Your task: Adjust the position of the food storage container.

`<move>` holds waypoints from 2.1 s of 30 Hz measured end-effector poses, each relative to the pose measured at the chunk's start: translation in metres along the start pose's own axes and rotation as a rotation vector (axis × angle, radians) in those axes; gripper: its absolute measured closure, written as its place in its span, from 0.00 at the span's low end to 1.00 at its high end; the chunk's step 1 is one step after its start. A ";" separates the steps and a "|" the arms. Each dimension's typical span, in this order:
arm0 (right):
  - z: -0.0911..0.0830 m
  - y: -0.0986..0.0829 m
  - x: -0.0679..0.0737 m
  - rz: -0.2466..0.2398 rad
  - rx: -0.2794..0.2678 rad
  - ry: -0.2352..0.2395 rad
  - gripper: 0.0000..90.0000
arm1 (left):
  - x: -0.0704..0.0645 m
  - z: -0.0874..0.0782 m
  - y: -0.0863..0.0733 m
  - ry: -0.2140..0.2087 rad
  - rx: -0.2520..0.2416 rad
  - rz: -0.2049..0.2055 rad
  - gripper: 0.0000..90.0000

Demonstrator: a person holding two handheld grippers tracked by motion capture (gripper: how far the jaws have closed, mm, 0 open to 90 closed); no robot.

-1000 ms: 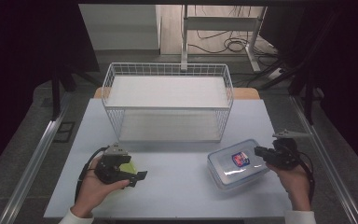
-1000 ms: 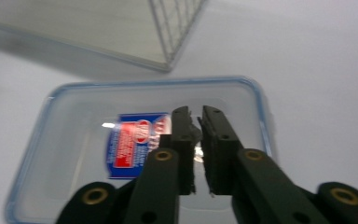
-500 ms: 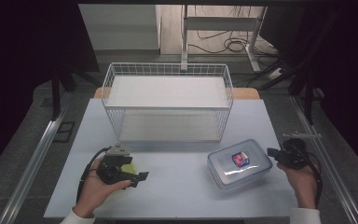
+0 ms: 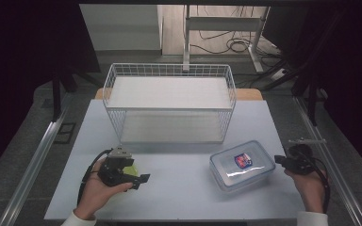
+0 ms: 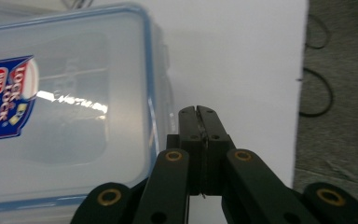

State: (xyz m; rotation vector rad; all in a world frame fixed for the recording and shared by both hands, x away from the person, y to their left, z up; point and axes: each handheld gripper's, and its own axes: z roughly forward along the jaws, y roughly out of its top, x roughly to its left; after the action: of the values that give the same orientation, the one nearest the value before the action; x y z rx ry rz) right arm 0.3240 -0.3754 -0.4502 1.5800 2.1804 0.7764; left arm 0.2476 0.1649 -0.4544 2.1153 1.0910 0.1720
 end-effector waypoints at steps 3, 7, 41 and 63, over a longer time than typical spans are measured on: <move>0.003 -0.001 0.000 -0.017 0.028 0.011 0.99 | -0.002 0.001 0.000 0.000 0.003 0.005 0.18; 0.004 -0.002 -0.001 -0.022 0.036 0.019 0.99 | -0.003 0.002 0.000 -0.005 0.005 0.010 0.18; -0.001 -0.011 0.024 -0.096 0.069 0.073 0.99 | -0.003 0.004 0.000 -0.009 0.014 0.011 0.18; 0.006 -0.012 0.086 -0.197 0.107 0.220 0.99 | 0.001 0.002 0.000 -0.011 0.009 0.000 0.18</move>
State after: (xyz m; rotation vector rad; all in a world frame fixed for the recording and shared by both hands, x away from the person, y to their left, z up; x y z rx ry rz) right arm 0.2899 -0.2961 -0.4581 1.3541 2.5278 0.8170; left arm 0.2489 0.1647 -0.4565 2.1221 1.0880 0.1556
